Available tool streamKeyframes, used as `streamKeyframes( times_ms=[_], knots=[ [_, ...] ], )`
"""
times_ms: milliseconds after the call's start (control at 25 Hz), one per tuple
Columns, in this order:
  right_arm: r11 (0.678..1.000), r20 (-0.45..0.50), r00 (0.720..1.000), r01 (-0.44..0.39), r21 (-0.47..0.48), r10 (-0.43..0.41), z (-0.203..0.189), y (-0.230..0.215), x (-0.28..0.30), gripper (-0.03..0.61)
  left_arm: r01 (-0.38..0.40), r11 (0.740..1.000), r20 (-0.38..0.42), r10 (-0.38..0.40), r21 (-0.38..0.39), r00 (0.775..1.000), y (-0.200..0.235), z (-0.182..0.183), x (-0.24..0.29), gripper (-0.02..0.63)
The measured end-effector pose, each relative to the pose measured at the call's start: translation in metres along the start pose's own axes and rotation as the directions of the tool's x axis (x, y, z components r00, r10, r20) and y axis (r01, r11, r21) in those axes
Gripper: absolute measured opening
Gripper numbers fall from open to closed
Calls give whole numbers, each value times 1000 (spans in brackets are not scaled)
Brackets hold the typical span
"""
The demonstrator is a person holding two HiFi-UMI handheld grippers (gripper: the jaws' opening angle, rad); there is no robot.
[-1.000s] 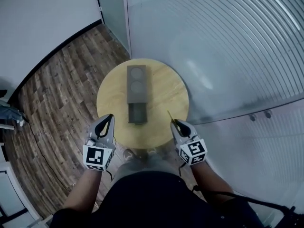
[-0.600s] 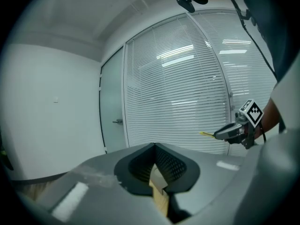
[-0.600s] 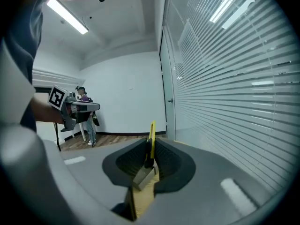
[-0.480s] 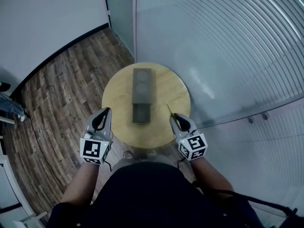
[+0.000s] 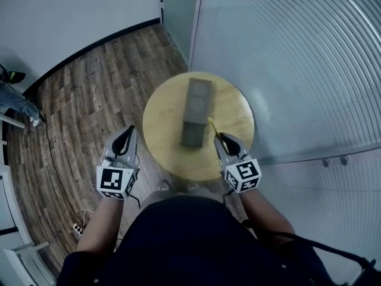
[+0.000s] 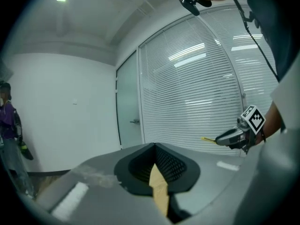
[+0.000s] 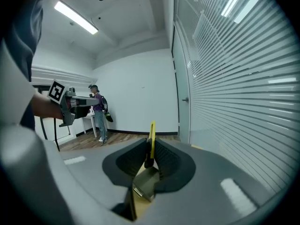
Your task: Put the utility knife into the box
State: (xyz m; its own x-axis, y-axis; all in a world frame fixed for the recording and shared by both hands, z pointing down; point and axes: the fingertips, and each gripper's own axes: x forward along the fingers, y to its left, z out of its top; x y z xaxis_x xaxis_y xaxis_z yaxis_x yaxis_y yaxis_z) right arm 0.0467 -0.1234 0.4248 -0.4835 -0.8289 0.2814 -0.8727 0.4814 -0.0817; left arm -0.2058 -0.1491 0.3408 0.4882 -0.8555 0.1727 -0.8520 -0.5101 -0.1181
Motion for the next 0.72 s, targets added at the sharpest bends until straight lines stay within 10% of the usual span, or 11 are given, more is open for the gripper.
streamKeyframes(
  times_ms=[720],
  knots=[
    [985,-20,984,-175,-1,175,-11,40,69,61,-163,987,-43,164,12,986,50,-29,-25,6]
  ],
)
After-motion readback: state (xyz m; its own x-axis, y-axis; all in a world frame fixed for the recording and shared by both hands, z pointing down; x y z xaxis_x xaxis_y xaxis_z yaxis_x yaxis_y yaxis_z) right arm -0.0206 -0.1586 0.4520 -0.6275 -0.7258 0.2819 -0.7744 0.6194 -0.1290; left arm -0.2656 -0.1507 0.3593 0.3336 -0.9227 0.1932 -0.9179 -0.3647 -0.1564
